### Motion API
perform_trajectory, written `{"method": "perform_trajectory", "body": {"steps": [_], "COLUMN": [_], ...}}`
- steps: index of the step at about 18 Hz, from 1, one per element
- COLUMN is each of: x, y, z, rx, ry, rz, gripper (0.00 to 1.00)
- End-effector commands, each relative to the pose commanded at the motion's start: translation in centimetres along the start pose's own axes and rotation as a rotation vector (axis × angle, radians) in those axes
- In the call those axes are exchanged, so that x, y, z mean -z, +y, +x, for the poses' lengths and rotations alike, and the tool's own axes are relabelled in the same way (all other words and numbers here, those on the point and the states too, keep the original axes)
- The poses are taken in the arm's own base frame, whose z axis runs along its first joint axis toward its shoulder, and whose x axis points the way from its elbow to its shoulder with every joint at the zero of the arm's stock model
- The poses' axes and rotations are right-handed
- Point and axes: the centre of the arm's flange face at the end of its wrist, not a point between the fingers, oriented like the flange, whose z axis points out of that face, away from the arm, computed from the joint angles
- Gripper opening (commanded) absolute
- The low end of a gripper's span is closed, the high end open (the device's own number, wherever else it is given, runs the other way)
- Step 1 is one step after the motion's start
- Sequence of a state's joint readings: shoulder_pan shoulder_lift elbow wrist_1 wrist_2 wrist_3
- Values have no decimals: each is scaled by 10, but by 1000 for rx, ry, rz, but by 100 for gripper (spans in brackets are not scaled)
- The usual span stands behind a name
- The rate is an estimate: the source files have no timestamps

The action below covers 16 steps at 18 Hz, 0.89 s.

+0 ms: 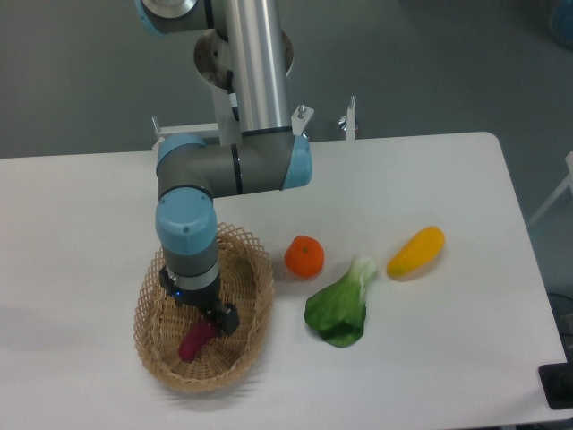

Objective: Pick up the sweet potato from the basket
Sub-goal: 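Lower the gripper into the basket and close it on the sweet potato, then lift the sweet potato out of the basket and carry it upward beside the yellow squash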

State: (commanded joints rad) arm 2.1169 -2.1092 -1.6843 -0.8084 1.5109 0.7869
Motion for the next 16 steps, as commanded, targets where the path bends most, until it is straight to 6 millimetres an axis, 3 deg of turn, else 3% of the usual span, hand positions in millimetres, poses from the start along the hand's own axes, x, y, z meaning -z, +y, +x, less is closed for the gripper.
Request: {"method": "perform_trajectory", "body": {"steps": [2,3,4,5,6,8,13,16], "x": [-1,-1,-1,1,3,4,11,22], "y": [1,2,2,1,1,0,-3,-7], "z": [-1,-1,-1,-1,-2,-2,-5,-10], "rx": [-5,-6,-8,-11,-14,-22,-24,-25], "ry": [-15,-19,-21,-26,-28,-33,-44,-60], "rz": [-15,-20,-20,-15,-13,-12,-4,13], "gripper": [100,91,66,50,37,23,12,11]}}
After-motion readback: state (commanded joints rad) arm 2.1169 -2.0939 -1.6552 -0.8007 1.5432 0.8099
